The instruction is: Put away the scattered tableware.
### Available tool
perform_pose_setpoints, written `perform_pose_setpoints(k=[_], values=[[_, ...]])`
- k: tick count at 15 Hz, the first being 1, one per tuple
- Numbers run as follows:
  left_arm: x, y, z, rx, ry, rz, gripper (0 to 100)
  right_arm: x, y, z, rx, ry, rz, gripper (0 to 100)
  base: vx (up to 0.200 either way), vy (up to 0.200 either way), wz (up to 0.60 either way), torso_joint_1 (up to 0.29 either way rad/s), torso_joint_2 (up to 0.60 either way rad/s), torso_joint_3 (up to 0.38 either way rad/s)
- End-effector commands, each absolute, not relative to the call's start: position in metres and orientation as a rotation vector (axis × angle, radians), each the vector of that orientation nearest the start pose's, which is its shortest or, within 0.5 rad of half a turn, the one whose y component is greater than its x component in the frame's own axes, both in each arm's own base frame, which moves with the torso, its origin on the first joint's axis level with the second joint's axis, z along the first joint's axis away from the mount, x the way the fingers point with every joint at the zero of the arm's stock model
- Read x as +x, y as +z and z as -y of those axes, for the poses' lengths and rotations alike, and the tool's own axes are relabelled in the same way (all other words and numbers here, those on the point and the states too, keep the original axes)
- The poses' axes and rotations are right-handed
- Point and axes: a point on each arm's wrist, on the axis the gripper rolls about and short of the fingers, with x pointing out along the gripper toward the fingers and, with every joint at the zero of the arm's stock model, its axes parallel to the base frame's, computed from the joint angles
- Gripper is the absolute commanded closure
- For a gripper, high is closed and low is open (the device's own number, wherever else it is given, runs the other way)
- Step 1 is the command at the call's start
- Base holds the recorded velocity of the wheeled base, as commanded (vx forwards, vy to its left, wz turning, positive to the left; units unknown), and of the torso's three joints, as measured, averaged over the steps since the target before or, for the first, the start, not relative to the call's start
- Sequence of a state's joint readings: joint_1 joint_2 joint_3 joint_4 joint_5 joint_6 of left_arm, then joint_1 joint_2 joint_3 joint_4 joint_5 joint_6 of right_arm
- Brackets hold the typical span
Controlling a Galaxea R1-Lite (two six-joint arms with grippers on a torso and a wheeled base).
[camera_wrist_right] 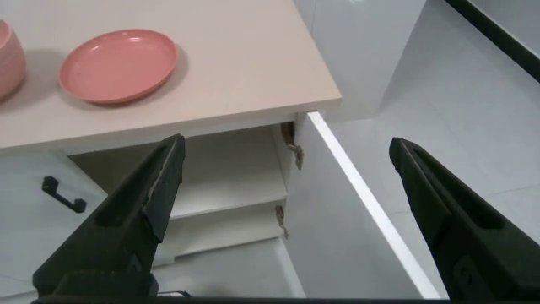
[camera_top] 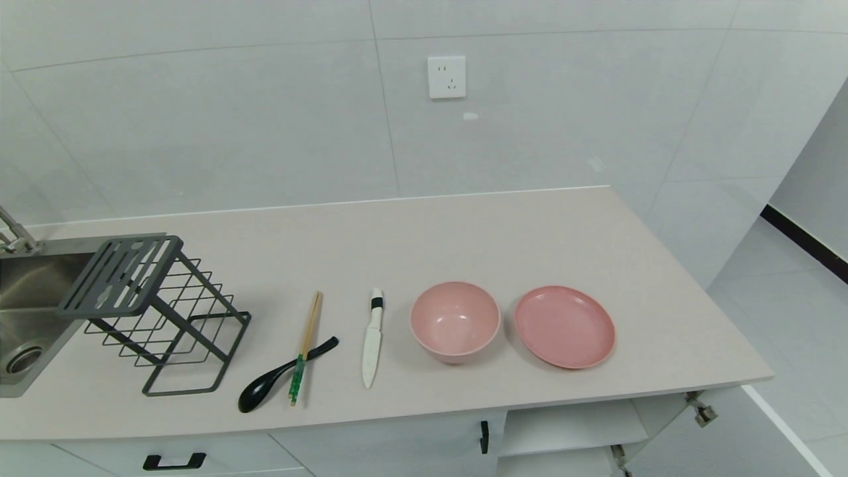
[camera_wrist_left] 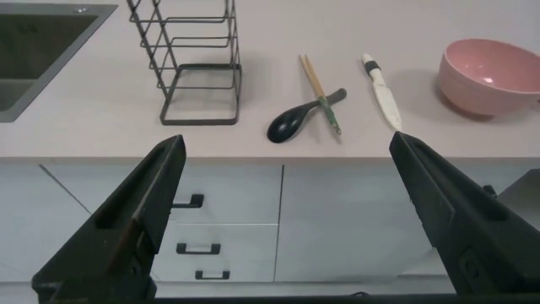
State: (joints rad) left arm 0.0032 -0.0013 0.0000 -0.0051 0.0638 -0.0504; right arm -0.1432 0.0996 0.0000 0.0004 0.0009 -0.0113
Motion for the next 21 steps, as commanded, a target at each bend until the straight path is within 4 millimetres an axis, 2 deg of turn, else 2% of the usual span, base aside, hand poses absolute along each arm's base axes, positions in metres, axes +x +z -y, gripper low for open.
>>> perform_pose_setpoints(k=[1,4,7,15,17,21], values=[[-0.023,0.076,-0.001,-0.051,0.066,0.006,0,-0.015,0.077,-0.002,-0.005,-0.142,-0.102,0,0.000,0.000,0.00,0.000,0.00,0.000],[-0.023,0.076,-0.001,-0.035,0.063,0.006,0,-0.015,0.077,-0.002,-0.006,-0.142,-0.102,0,0.000,0.000,0.00,0.000,0.00,0.000],[-0.023,0.076,-0.001,-0.051,0.066,0.006,0,-0.015,0.077,-0.002,-0.006,-0.140,-0.102,0,0.200,0.000,0.00,-0.001,0.00,-0.001],[-0.023,0.076,-0.001,-0.022,0.063,0.004,0,-0.015,0.077,-0.002,-0.009,-0.142,-0.102,0,0.000,0.000,0.00,0.000,0.00,0.000],[-0.023,0.076,-0.001,-0.045,0.063,0.004,0,-0.015,0.081,-0.003,-0.012,-0.131,-0.064,0,0.000,0.000,0.00,0.000,0.00,0.000],[-0.023,0.076,-0.001,-0.025,0.061,0.004,0,-0.015,0.100,-0.004,-0.036,-0.070,0.123,0,0.000,0.000,0.00,0.000,0.00,0.000]])
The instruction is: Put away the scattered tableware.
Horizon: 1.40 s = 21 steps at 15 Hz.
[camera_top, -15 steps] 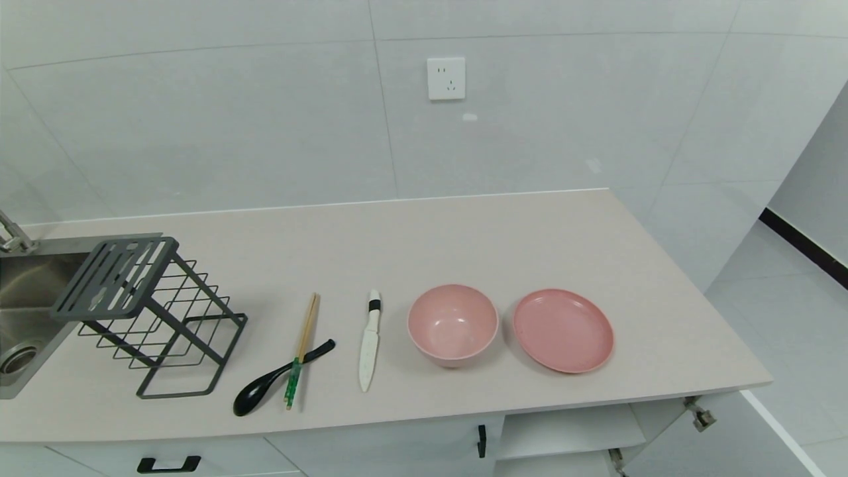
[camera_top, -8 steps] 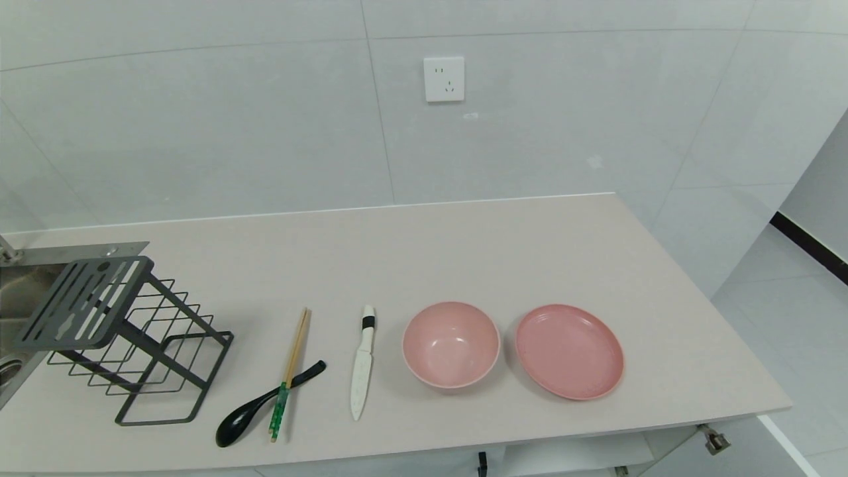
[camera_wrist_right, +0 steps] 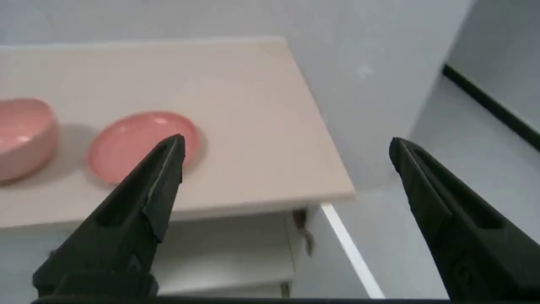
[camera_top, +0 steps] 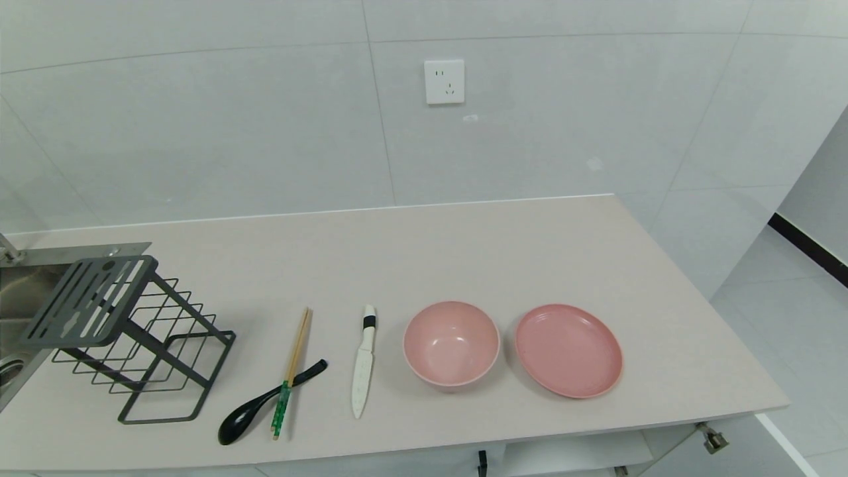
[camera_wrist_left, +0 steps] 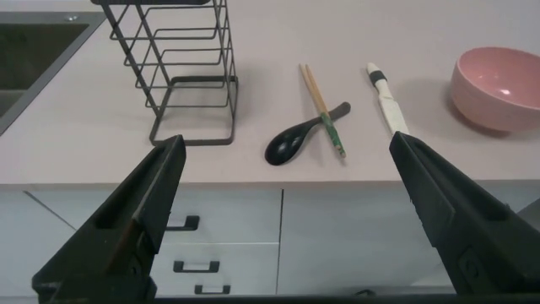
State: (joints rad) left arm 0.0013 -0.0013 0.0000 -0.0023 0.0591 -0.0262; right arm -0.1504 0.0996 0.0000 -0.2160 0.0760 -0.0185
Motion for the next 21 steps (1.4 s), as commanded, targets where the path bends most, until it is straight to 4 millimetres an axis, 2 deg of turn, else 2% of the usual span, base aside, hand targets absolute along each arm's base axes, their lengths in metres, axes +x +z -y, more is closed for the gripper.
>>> perform_pose_setpoints(k=[1,3,5,6,9,10,18,21], values=[[-0.023,0.076,-0.001,-0.037,0.061,0.004,0,-0.016,0.105,-0.006,-0.040,0.005,0.156,0,0.000,0.000,0.00,0.000,0.00,0.000],[-0.023,0.076,-0.001,-0.028,0.061,0.004,0,-0.008,0.123,-0.006,0.003,0.194,0.088,0,0.000,0.000,0.00,0.000,0.00,0.000],[-0.023,0.076,-0.001,-0.025,0.061,0.004,0,0.016,0.161,-0.006,0.024,0.245,-0.003,0,0.000,0.000,0.00,0.000,0.00,0.000],[-0.023,0.076,-0.001,-0.015,0.061,0.004,0,0.031,0.166,-0.006,0.034,0.271,-0.068,0,0.000,0.000,0.00,0.000,0.00,0.000],[-0.023,0.076,-0.001,-0.012,0.058,0.002,0,0.065,0.158,-0.009,-0.010,0.386,-0.248,0,0.000,0.000,0.00,0.000,0.00,0.000],[-0.023,0.076,-0.001,-0.002,0.057,0.002,0,0.075,0.157,-0.010,-0.036,0.403,-0.253,0,0.000,0.000,0.00,0.000,0.00,0.000],[-0.022,0.076,-0.001,0.034,0.040,-0.005,0,0.091,0.146,-0.013,-0.029,0.435,-0.347,0,0.000,0.000,0.00,0.000,0.00,0.000],[-0.022,0.076,-0.001,0.031,0.038,-0.005,0,0.107,0.143,-0.014,-0.022,0.436,-0.394,0,0.000,0.000,0.00,0.000,0.00,0.000]])
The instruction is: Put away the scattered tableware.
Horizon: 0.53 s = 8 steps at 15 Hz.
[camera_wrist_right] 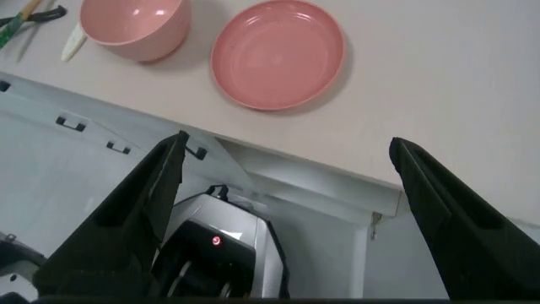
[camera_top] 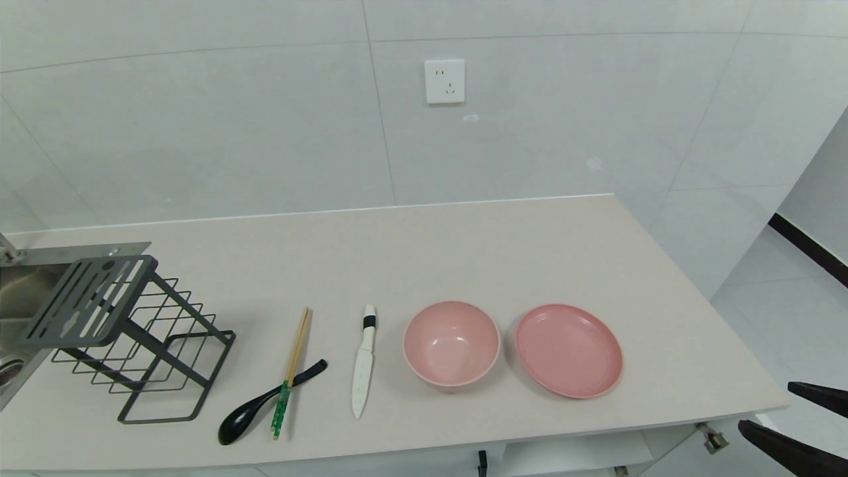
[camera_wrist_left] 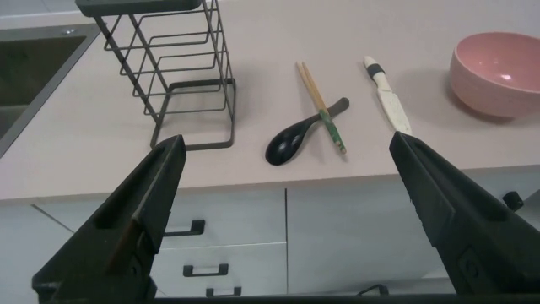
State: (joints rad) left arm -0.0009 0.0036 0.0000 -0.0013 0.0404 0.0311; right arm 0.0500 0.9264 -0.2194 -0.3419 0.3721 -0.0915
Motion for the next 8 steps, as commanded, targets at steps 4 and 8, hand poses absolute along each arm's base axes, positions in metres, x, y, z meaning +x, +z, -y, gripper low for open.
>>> perform_pose_setpoints(k=[4,8], values=[[-0.022,0.076,-0.001,0.031,0.040,-0.007,0,0.135,0.136,-0.015,-0.024,0.440,-0.409,0,0.000,0.000,0.00,0.000,0.00,0.000],[-0.022,0.076,-0.001,0.031,0.040,-0.008,0,0.166,0.126,-0.027,-0.044,0.494,-0.409,0,0.000,0.000,0.00,0.000,0.00,0.000]])
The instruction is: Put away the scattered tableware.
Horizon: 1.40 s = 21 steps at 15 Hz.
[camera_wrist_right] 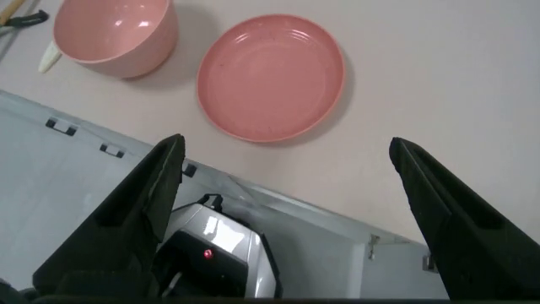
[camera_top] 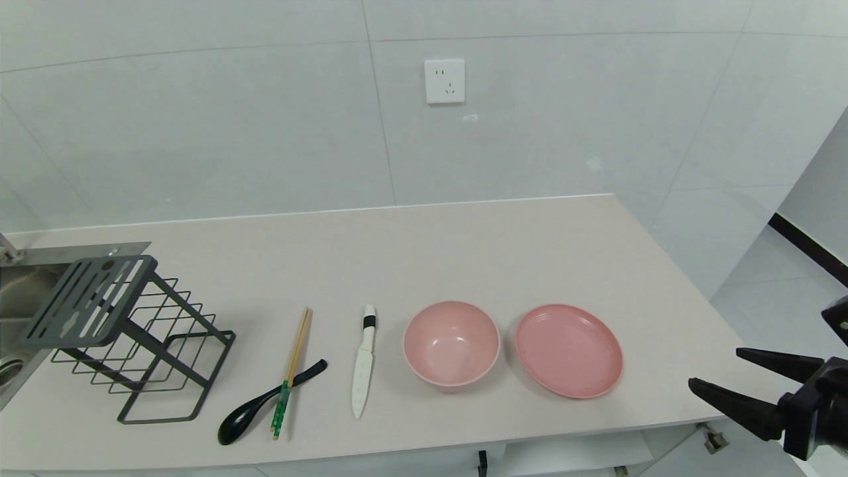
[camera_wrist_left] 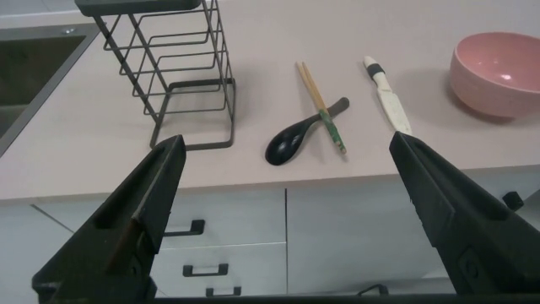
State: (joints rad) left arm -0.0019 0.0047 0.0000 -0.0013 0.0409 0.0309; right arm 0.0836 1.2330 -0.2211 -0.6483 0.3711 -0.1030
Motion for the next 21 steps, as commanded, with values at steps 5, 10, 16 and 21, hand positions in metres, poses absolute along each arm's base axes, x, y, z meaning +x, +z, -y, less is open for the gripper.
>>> perform_pose_setpoints(k=[5,10,16,21], values=[[-0.021,0.076,-0.001,0.040,0.029,-0.025,0,0.187,0.112,-0.033,-0.051,0.486,-0.456,0,0.000,0.000,0.00,0.000,0.00,0.000],[-0.023,0.076,-0.001,0.029,0.017,-0.002,0,0.211,0.108,-0.041,-0.085,0.411,-0.483,0,0.000,0.000,0.00,0.000,0.00,0.000],[-0.023,0.076,-0.001,0.021,0.021,-0.002,0,0.251,0.089,-0.054,-0.090,0.423,-0.502,0,0.000,0.000,0.00,0.000,0.00,0.000],[-0.023,0.076,-0.001,0.023,0.020,0.001,0,0.270,0.083,-0.057,-0.089,0.423,-0.505,0,0.000,0.000,0.00,0.000,0.00,0.000]])
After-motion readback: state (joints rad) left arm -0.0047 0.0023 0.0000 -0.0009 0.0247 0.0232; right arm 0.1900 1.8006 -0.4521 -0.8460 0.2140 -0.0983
